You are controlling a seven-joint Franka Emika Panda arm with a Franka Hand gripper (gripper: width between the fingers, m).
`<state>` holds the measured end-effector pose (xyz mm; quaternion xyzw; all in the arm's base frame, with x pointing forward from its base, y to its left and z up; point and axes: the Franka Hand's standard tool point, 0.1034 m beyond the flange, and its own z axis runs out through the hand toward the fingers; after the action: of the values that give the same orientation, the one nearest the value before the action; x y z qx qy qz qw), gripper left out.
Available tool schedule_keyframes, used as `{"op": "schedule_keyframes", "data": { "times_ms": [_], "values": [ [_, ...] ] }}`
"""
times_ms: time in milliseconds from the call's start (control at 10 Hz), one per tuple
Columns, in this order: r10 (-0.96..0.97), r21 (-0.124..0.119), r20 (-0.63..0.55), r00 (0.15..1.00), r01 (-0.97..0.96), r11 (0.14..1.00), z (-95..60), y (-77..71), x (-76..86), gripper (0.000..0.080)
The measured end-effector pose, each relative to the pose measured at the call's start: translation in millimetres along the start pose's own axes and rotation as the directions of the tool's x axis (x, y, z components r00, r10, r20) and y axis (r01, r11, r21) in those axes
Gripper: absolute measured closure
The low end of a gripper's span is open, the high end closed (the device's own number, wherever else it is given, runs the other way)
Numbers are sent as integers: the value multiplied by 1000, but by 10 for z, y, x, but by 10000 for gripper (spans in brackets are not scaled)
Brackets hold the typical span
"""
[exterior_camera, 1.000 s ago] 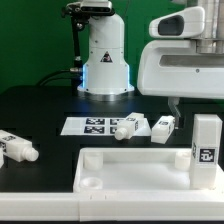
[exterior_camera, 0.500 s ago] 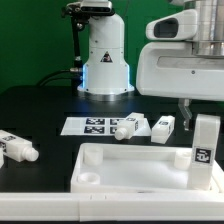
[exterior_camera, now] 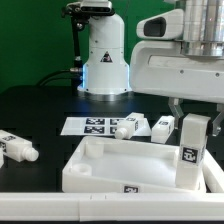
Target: Assemble desk
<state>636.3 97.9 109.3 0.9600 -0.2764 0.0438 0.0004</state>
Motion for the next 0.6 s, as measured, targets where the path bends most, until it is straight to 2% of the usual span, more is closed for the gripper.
{"op": "schedule_keyframes", "data": {
  "times_ms": [300, 400, 500, 600],
  "values": [
    [-49, 7, -3, 999, 49, 999, -45, 11, 36, 508],
    [-91, 37, -18, 996, 91, 995, -267, 27, 116, 508],
    [-89, 50, -25, 996, 90, 995, -427, 15, 124, 295],
    [-90, 55, -28, 996, 92, 994, -477, -5, 127, 295]
  ]
}}
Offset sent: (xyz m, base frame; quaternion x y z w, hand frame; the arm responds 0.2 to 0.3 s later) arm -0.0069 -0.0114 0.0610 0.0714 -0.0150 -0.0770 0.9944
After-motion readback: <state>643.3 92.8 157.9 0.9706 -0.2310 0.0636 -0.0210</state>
